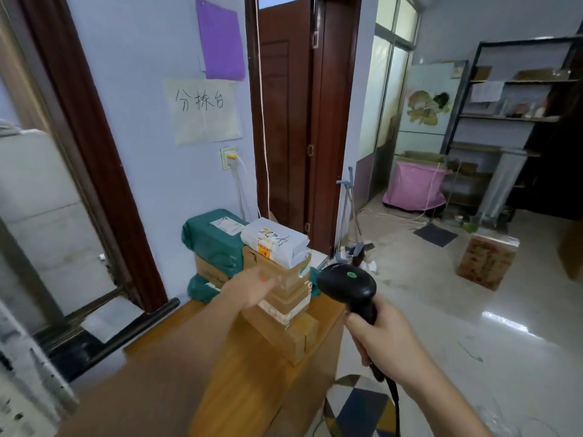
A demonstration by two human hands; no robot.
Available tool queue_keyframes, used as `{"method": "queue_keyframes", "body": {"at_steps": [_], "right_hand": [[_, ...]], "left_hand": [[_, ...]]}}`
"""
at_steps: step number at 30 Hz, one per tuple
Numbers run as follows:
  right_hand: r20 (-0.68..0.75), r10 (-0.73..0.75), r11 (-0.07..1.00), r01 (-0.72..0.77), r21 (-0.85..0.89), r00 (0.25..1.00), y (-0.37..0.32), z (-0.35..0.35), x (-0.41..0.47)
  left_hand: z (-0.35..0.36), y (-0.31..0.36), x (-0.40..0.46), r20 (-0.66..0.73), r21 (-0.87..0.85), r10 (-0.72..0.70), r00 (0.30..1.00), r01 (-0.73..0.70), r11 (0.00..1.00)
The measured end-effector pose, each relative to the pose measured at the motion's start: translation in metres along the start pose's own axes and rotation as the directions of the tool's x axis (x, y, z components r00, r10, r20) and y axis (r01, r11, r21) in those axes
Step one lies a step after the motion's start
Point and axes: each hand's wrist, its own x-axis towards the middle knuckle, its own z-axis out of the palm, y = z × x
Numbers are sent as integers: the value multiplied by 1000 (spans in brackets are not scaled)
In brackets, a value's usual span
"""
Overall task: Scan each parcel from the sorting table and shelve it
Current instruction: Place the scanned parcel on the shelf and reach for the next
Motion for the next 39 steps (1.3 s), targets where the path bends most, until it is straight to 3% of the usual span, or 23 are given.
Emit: {"method": "queue_keyframes", "body": {"at_steps": [6,15,25,29,39], "right_hand": [[75,-22,1000,21,9,997,0,-16,79],[100,-36,999,38,-22,994,7,2,181],[120,44,999,-41,-26,992,20,10,255],[145,38,999,-38,0,989,22,8,280],[299,13,999,-23,30,954,23,-6,318]], "left_hand": [[-9,17,61,-89,-275,-156,984,126,953],[-33,-9,168,-112,-496,-372,922,272,824],[-32,-7,238,21,-450,-482,876,439,778],[-32,-8,252,4,-387,-432,902,400,831],[-26,-2,267,-46,-502,-502,864,414,760]]}}
